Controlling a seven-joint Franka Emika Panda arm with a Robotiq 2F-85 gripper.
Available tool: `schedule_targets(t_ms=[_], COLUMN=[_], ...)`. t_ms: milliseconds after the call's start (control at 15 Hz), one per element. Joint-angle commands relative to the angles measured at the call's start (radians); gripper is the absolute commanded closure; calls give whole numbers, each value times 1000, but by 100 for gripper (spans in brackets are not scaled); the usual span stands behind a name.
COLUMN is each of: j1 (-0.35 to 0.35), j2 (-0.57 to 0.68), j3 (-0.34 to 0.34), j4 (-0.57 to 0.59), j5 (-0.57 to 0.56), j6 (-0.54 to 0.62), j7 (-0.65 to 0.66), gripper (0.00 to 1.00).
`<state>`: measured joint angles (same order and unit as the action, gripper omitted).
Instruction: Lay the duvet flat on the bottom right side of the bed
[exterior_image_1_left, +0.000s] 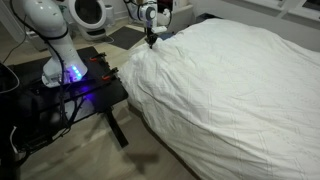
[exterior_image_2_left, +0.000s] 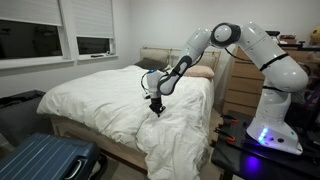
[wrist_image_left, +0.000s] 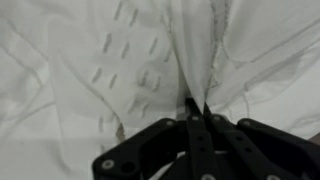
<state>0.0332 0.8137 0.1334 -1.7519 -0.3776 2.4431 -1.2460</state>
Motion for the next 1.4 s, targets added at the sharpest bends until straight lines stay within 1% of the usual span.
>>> schedule_targets(t_ms=[0, 333, 667, 1000, 1333], j1=[-47, -74, -67, -47, -25], j2=[2, 20, 28, 13, 23], j3=[96, 150, 175, 190, 182], j4=[-2, 32, 84, 133, 200], j5=[105, 239, 329, 368, 378], j6=[-71, -243, -410, -529, -679], j7=[-128, -282, -434, -570, -655], gripper=[99, 99, 99, 99, 99])
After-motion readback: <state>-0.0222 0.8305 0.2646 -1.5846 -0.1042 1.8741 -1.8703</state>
